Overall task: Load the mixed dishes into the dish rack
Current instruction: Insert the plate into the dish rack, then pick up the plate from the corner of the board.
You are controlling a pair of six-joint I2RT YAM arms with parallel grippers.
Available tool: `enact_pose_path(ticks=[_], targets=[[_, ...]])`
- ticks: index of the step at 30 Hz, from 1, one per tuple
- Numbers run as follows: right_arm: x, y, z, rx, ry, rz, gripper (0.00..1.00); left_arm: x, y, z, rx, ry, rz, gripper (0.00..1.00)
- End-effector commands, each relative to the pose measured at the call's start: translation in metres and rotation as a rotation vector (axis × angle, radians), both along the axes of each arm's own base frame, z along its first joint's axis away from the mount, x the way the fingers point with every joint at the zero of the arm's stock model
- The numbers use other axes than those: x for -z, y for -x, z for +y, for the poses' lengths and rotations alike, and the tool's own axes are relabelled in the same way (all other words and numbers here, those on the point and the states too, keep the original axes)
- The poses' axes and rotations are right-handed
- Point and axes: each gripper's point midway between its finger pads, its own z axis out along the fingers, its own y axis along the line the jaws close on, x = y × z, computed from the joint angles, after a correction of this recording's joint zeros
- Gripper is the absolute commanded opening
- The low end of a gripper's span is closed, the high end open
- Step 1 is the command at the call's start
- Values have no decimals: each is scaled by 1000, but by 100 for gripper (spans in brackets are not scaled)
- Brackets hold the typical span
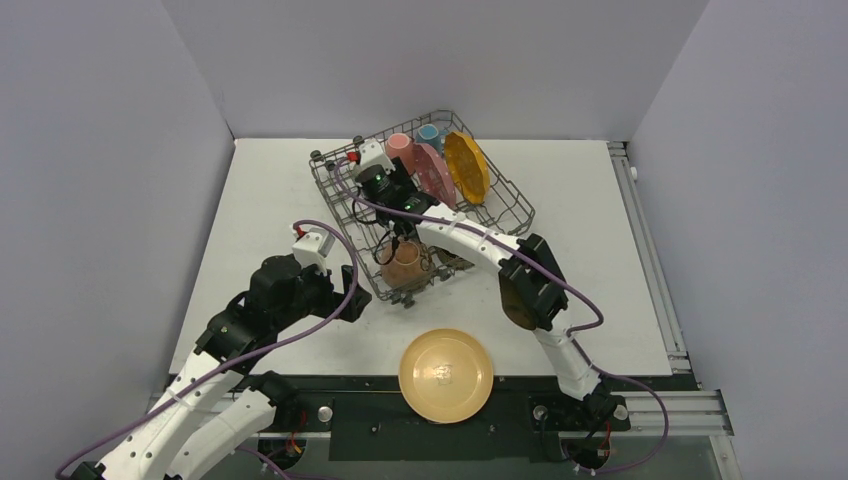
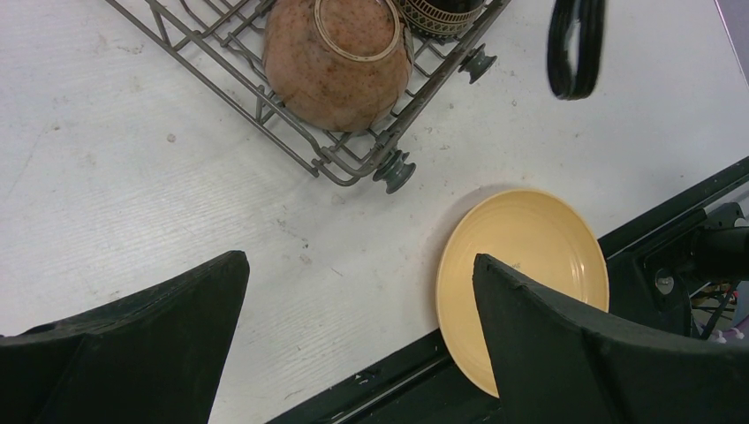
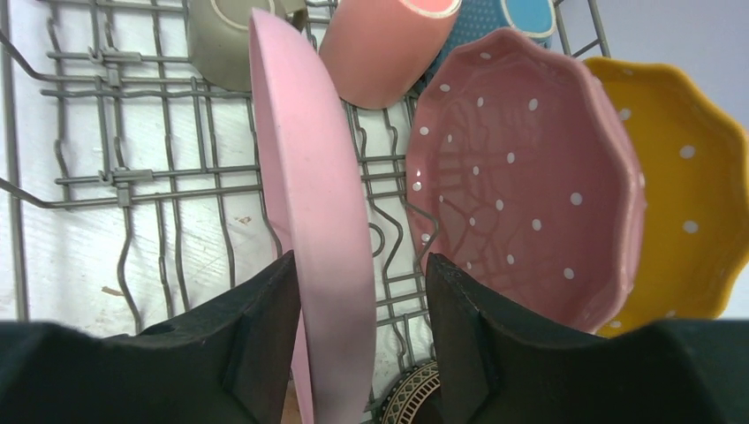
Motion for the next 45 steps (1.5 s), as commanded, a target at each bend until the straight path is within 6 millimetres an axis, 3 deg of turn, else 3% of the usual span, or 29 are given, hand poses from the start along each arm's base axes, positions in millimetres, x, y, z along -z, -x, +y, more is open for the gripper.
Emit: enact_pose_path(ticks=[1, 9, 10, 11, 12, 14, 23, 31, 36, 43, 45], targets=[[-93, 13, 3, -15, -197, -98, 49, -13, -5, -2, 3, 25, -50, 96], [-132, 68, -8, -109, -326, -75, 52, -10, -4, -8, 21, 40, -27, 96], [-136, 79, -15, -120, -357, -63, 52, -9, -3, -11, 24, 48, -16, 96], [-120, 87, -20, -122, -345, -32, 52, -6, -2, -13, 26, 47, -1, 96], [-135, 97, -25, -135, -402, -36, 52, -5, 0, -16, 33, 52, 13, 96], [-132, 116, -41, -139, -431, -14, 52, 0, 3, -21, 33, 58, 46, 96], [-93, 197, -116, -136, -490, 88, 53, 35, 25, -42, 17, 147, 217, 96], [-52, 248, -165, -104, -532, 191, 53, 79, 65, -75, 12, 79, 335, 96], [-27, 270, -184, -81, -565, 234, 53, 109, 84, -89, -7, 66, 405, 96], [-15, 284, -205, -36, -618, 246, 50, 136, 99, -111, 10, 74, 459, 99], [-10, 288, -208, -25, -625, 256, 49, 142, 101, -116, 16, 71, 471, 90]])
